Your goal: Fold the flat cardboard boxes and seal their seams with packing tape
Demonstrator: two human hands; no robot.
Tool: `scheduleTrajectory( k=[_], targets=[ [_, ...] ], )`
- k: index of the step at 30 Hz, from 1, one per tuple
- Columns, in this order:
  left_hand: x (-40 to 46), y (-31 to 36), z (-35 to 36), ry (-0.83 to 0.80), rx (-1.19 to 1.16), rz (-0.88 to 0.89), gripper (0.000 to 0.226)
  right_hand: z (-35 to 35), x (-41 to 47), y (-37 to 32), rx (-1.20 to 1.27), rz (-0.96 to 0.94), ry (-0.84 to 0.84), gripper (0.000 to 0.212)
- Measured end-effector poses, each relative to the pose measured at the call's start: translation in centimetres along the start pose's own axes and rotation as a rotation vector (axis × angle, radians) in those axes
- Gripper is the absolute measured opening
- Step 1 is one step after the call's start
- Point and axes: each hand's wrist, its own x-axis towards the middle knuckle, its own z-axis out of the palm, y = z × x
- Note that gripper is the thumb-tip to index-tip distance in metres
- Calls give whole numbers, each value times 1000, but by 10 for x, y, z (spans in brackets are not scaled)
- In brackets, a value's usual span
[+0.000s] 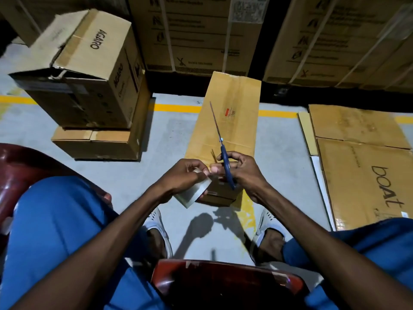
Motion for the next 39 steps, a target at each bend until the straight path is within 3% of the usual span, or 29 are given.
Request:
scheduleTrajectory(
  k=[7, 11, 15, 16, 19, 21, 27, 33, 37, 39],
  targets=[
    [18, -16, 8, -1, 167, -15, 18, 20, 1, 10, 79, 185, 154, 56],
    [19, -18, 8, -42, 108, -53, 19, 20, 1, 14, 101, 299, 218, 56],
    [19, -24, 9, -31, 209, -22, 22, 26, -2, 15, 150, 347, 267, 50],
    [19, -24, 9, -42, 220, -17, 29, 26, -4, 14, 157, 348, 272, 49],
    [19, -20, 5, -45, 249, -31, 88, 22, -8, 6, 191, 323, 278, 49],
    [19, -14, 0, 20, 216, -30, 103, 15, -7, -1, 209, 274, 299, 46],
    [18, -12, -14, 81, 243, 87, 39, -3, 0, -5, 312, 222, 414, 43],
    [16, -27, -65, 90, 328, 99, 69, -52, 2, 8, 446, 200, 653, 26],
    [24, -37, -91, 15, 480, 129, 65, -79, -10, 27, 511, 202, 739, 20],
    [34, -43, -99, 38, 670, 134, 70, -79, -16, 36, 518, 206, 759, 20]
  ],
)
